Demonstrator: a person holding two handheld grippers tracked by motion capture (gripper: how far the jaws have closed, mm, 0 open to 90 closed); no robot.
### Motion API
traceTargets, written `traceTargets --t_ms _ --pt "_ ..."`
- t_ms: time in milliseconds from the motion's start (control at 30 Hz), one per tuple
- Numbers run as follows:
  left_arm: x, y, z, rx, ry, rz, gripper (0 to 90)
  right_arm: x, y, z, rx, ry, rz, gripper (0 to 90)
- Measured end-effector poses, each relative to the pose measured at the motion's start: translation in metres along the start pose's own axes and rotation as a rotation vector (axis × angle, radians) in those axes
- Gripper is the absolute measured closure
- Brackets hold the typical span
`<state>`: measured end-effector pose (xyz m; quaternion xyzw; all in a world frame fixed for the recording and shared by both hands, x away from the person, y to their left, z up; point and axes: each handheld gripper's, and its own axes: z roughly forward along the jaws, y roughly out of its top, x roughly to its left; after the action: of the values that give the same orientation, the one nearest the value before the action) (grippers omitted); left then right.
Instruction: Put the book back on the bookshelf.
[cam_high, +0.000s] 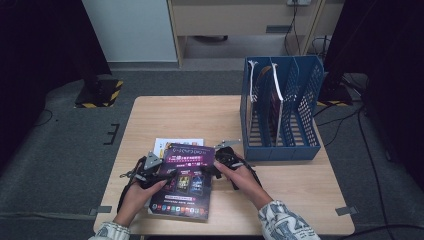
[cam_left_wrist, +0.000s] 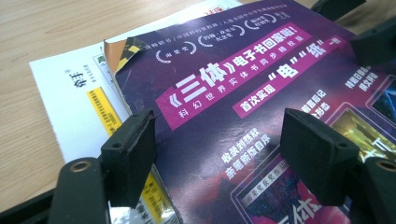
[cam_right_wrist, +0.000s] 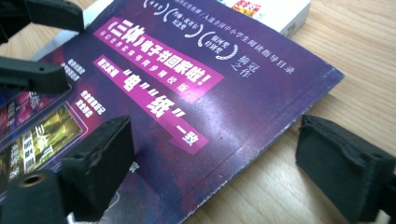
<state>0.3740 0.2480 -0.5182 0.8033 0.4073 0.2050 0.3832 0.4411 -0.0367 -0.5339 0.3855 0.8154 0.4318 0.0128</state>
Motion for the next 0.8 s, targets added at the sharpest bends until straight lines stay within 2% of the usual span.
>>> traceTargets --t_ms 300,400,467,600,667,700,800 --pt "0.009 -0.005 -0.008 0.011 0.018 -0.009 26.6 0.008 0.009 0.015 -0.016 0.01 -0.003 12.9" --pt "0.011 -0.007 -0.009 0.004 0.01 -0.007 26.8 0.011 0.01 0.02 -0.011 0.035 -0.008 12.8" --pt "0.012 -0.007 -0.009 0.006 0.007 -0.008 26.8 0.014 0.011 0.021 -0.001 0.021 -0.024 11.6" --pt "0.012 -0.007 -0.009 0.0 0.002 -0.009 26.6 0.013 0.011 0.021 0.0 0.027 -0.015 11.4" --pt "0.013 -0.007 -0.009 0.001 0.001 -0.01 26.6 0.013 0.012 0.021 0.002 0.026 -0.02 13.3" --pt "0.012 -0.007 -0.009 0.002 0.002 -0.01 26.6 0.014 0.012 0.02 0.004 0.034 -0.006 15.0" --pt "0.013 -0.007 -0.009 0.002 -0.002 -0.013 26.4 0.015 0.014 0.015 -0.013 0.019 -0.034 23.7"
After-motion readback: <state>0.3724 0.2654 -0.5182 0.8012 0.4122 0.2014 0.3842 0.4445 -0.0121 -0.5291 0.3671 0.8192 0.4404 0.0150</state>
